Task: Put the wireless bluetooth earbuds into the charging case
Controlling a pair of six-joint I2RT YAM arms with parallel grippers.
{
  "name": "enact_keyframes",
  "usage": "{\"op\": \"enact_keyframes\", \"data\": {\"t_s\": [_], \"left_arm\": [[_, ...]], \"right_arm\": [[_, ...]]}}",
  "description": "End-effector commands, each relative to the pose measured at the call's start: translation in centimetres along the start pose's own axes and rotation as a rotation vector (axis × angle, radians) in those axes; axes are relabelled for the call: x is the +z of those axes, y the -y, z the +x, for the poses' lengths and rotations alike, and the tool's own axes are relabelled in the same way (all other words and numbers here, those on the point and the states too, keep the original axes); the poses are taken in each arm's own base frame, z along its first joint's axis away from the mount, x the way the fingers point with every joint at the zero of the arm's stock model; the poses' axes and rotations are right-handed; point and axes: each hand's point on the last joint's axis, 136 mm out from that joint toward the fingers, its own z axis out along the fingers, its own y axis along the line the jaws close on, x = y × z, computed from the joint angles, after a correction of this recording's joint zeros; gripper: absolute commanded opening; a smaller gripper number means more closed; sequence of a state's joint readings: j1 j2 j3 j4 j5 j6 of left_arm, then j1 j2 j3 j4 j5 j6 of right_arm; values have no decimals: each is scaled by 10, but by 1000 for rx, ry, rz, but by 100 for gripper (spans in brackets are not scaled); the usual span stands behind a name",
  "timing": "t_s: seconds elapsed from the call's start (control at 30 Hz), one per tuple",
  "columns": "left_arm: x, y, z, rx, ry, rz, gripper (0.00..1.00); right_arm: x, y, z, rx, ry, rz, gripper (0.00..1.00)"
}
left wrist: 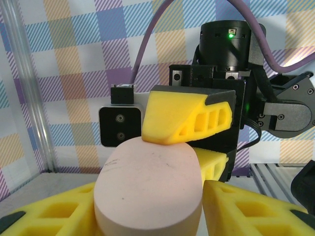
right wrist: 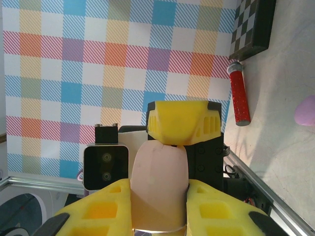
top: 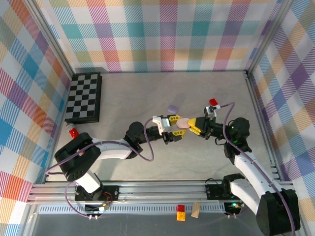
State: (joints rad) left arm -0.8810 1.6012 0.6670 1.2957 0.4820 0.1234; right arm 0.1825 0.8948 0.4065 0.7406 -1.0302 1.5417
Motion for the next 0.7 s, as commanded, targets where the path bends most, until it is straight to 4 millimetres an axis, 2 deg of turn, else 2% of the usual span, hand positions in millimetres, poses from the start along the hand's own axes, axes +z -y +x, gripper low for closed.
{"op": "enact_keyframes", "data": {"t_s": [0.0,0.67], "left_arm": [[3,3,-16,32,62,36,51],[4,2,-9,37,47,38,53]], "right_arm": [[0,-11,-2,-38,12,-27,12],[0,-13,-3,-42,14,-23,12]]}}
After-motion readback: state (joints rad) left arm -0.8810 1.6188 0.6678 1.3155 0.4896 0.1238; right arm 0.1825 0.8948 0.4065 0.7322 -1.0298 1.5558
